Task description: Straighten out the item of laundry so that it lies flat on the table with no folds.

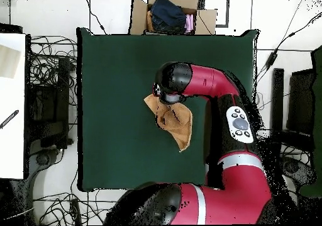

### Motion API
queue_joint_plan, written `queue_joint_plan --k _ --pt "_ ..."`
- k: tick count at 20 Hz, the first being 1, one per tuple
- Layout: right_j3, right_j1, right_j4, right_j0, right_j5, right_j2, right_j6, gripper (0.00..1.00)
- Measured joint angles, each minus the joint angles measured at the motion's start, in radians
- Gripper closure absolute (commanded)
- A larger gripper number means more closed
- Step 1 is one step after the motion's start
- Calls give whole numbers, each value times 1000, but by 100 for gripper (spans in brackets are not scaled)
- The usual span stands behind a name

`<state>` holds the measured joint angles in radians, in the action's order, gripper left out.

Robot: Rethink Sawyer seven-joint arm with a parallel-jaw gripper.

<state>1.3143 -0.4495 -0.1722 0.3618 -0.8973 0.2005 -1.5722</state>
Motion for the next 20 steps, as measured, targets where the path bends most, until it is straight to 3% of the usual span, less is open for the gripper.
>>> queue_joint_plan --k 9,20 --pt "8 0 4 4 15 0 0 0" --pt "93 1 33 41 45 0 0 0"
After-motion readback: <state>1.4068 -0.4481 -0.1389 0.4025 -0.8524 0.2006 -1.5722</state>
